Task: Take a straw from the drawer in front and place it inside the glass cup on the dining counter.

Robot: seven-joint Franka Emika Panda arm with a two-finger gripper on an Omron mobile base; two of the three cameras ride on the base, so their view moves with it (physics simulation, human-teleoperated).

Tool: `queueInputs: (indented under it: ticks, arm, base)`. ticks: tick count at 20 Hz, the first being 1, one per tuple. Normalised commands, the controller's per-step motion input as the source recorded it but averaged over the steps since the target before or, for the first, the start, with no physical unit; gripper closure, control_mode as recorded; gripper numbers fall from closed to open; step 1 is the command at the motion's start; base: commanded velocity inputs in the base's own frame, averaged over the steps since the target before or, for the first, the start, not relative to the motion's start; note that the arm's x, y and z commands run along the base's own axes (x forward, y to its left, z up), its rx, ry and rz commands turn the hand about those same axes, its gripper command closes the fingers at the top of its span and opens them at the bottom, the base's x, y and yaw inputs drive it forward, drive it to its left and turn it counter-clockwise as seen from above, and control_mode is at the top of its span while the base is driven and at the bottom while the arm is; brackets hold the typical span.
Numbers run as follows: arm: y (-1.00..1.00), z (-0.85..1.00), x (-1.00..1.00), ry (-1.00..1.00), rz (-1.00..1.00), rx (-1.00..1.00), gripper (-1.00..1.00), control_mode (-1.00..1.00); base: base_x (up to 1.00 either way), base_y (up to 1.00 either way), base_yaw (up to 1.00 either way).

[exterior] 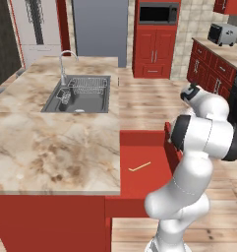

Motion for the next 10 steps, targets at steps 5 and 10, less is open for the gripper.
queueInputs:
  ticks: [5,10]
  arm:
    - [0.10,0.00,0.00,-0.16,0.00,-0.02,-1.00,-1.00]
    - [0.15,0.00,0.00,-0.14,0.00,-0.05,-1.00,-1.00]
  base:
    - [0.00,0.00,0.00]
    - [0.00,0.00,0.00]
